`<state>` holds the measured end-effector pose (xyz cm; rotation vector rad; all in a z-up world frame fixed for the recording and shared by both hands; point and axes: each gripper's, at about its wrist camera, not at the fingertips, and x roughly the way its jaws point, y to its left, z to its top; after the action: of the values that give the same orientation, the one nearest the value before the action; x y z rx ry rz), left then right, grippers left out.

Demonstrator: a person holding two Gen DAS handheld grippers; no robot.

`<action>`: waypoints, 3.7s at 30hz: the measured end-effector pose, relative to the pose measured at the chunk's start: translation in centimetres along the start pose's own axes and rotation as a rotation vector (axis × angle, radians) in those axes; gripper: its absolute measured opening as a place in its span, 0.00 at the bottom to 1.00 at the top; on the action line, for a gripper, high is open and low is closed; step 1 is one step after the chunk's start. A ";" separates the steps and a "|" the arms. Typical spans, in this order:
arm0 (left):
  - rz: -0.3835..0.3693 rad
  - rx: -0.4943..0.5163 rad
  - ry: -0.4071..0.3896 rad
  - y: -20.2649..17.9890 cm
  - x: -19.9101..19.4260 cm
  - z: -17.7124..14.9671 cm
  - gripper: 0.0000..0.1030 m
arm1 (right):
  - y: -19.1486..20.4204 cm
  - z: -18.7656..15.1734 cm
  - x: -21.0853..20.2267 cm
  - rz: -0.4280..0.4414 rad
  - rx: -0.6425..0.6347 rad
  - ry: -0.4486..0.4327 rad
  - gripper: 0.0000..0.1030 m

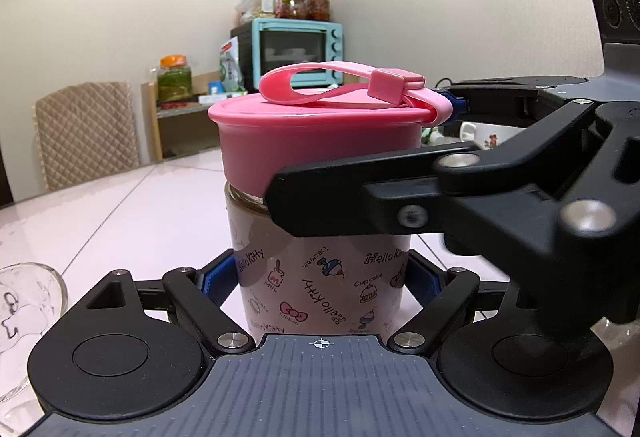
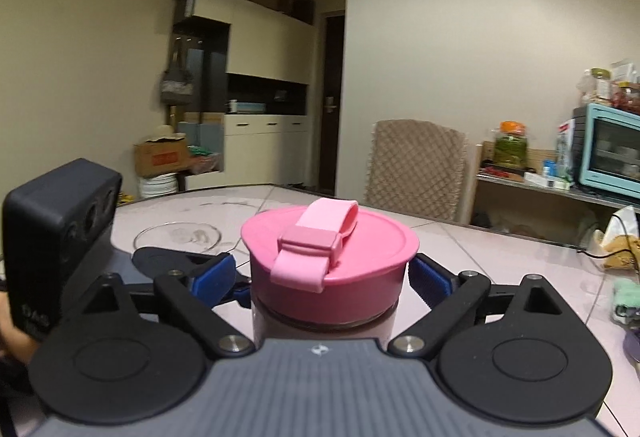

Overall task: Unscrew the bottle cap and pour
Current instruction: 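Twist the pink cap further with the right tool while the left tool holds the jar, then lift the unscrewed pink cap off the jar with the right tool, then carry the pink cap beside the jar and lower it with the right tool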

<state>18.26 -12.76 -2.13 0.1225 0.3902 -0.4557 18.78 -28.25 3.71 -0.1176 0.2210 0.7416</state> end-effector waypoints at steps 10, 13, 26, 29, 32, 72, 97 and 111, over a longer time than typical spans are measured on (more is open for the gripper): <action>0.000 0.000 0.000 0.0 0.0 0.0 0.87 | 0.4 -0.6 0.9 -0.048 0.063 -0.005 0.83; 0.000 0.000 0.000 0.0 0.0 0.0 0.87 | 0.6 -0.6 0.9 -0.051 0.062 -0.007 0.83; -0.001 -0.001 0.000 0.1 0.1 0.0 0.87 | -2.7 0.3 1.0 0.186 -0.006 0.030 0.82; 0.000 0.001 0.000 0.0 0.1 0.0 0.87 | -3.9 0.5 1.2 0.268 -0.014 0.042 0.82; -0.001 0.000 0.000 0.1 0.0 -0.1 0.87 | -4.7 0.8 1.3 0.329 -0.025 0.047 0.82; 0.004 0.004 -0.002 2.3 2.0 1.0 0.87 | -6.1 3.6 0.5 0.331 0.013 -0.001 0.82; 0.073 -0.027 0.004 0.6 1.9 1.2 0.87 | -6.5 3.2 -2.4 -0.065 0.129 -0.038 0.82; 0.178 -0.065 0.007 -1.4 1.0 1.1 0.87 | -7.1 -1.7 -4.3 -0.259 0.260 0.020 0.82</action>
<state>18.77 -14.64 -1.58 0.0947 0.3972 -0.2670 20.22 -36.59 3.33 0.0926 0.3130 0.4495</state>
